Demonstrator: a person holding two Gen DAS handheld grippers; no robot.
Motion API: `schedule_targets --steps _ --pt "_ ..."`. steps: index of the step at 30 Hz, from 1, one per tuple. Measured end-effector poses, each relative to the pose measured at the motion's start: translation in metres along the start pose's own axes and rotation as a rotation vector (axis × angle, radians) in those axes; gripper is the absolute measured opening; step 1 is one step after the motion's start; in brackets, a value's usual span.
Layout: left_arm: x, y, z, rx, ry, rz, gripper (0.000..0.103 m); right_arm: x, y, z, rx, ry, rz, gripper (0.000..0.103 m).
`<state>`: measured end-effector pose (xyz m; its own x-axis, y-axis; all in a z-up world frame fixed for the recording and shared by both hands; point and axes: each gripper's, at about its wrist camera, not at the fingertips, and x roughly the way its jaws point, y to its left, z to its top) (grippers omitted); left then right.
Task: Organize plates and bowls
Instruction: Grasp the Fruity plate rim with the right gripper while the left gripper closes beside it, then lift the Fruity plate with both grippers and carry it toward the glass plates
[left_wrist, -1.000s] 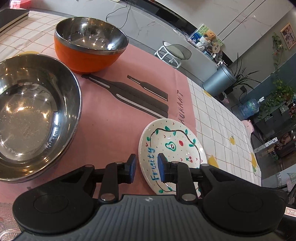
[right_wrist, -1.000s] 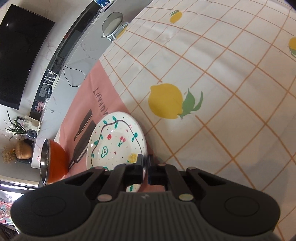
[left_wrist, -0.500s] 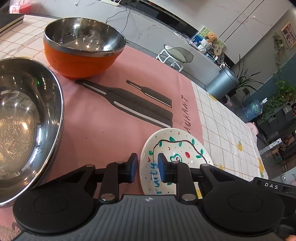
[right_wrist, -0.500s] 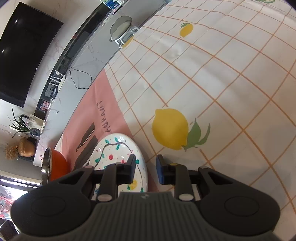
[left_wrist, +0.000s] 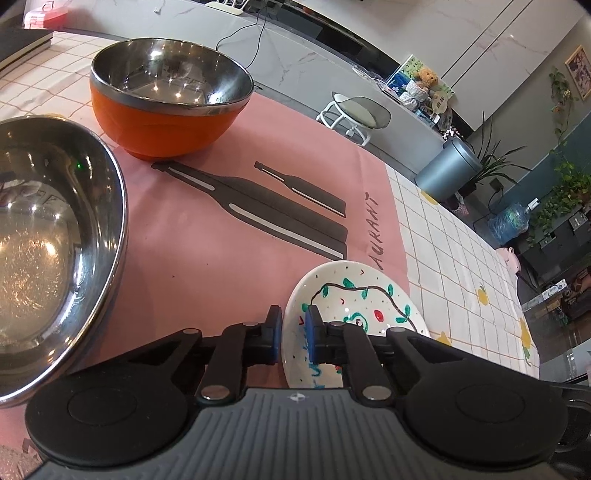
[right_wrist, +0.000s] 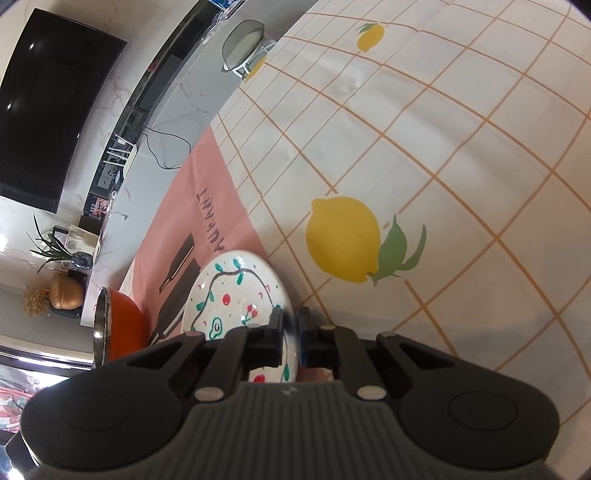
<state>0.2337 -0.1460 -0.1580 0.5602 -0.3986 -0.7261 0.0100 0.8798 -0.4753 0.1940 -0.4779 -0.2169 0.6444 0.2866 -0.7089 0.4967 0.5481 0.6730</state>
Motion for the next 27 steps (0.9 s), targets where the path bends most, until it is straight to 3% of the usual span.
schedule_targets --steps 5,15,17,27 --pt "-0.017 0.006 -0.004 -0.071 -0.021 -0.061 0.014 -0.014 -0.010 -0.003 0.076 -0.009 0.054 0.004" --pt "-0.016 0.038 -0.009 -0.392 0.032 -0.144 0.014 -0.007 -0.053 -0.009 0.403 0.053 0.173 0.008" --pt "-0.013 0.039 -0.010 -0.399 0.036 -0.137 0.014 -0.004 -0.060 -0.012 0.454 0.061 0.196 0.009" --pt "-0.002 0.032 -0.012 -0.333 0.063 -0.076 0.014 -0.004 -0.048 -0.011 0.371 0.061 0.176 0.010"
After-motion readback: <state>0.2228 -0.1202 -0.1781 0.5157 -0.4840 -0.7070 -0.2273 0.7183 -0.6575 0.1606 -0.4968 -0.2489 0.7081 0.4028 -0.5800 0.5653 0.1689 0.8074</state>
